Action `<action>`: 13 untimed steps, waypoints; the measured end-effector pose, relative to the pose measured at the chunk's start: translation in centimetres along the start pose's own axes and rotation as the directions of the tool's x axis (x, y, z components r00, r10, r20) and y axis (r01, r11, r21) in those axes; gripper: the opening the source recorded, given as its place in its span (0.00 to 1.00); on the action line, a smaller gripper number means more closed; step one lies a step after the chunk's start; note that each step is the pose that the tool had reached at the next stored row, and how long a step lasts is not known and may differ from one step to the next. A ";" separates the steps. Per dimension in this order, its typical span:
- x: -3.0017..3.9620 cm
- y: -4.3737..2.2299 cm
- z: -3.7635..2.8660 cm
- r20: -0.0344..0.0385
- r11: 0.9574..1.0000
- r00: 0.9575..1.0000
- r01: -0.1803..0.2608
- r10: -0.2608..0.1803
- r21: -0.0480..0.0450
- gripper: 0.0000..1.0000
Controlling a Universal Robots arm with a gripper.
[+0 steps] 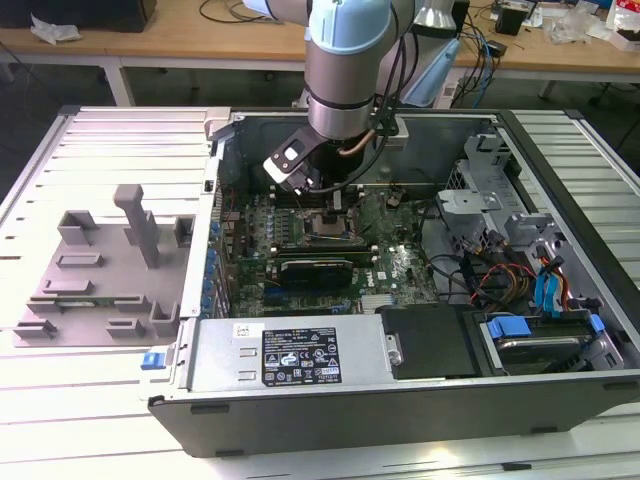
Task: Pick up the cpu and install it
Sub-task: 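Place the cpu into insertion slot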
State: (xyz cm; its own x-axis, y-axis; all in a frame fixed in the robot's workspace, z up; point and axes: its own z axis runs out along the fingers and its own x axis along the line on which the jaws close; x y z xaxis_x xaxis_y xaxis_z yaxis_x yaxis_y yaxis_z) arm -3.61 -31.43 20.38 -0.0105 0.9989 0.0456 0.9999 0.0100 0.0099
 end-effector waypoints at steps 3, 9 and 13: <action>0.02 0.01 -0.10 -0.001 1.000 1.000 0.000 0.000 -0.001 0.11; 0.13 0.05 -2.85 0.003 1.000 1.000 0.000 0.000 0.000 0.11; -0.47 0.08 -5.06 0.021 1.000 1.000 0.000 0.000 0.001 0.11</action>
State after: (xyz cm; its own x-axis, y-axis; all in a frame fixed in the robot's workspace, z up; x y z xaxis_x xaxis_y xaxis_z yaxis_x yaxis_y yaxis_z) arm -3.58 -32.13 25.41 -0.0104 0.9996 0.0247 0.9999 0.0102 0.0086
